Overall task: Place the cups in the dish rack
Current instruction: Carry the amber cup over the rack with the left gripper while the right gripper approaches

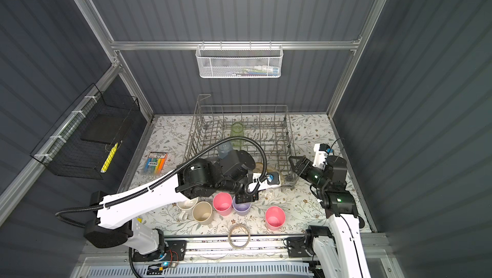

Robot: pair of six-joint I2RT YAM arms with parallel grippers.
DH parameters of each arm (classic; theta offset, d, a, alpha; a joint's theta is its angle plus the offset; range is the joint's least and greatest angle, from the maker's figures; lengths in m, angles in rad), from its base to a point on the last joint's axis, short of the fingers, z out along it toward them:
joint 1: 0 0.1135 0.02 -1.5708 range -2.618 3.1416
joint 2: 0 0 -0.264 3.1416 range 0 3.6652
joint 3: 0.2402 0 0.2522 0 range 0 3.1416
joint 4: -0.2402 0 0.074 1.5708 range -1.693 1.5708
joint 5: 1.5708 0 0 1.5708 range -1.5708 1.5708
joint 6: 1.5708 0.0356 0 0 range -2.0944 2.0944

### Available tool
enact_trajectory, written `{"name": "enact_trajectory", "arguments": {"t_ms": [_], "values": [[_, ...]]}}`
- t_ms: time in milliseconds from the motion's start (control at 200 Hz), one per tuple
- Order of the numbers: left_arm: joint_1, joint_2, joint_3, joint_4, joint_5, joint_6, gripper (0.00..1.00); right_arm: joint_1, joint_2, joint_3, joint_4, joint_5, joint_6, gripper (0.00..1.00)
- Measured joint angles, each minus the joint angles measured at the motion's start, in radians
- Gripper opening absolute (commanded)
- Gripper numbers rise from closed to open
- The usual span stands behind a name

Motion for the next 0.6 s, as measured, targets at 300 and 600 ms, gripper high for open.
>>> {"name": "enact_trajectory", "arguments": {"t_ms": [300, 600], "values": [[0.158, -0.125, -0.161, 0.249, 0.168, -0.071, 0.00, 0.000, -0.053, 0.000, 0.110, -0.077, 0.055, 0.70], [0.346, -0.135, -0.268, 0.431, 0.414, -0.174, 0.00, 0.000, -0.037, -0.031, 0.264, -0.184, 0.145, 0.78]]}}
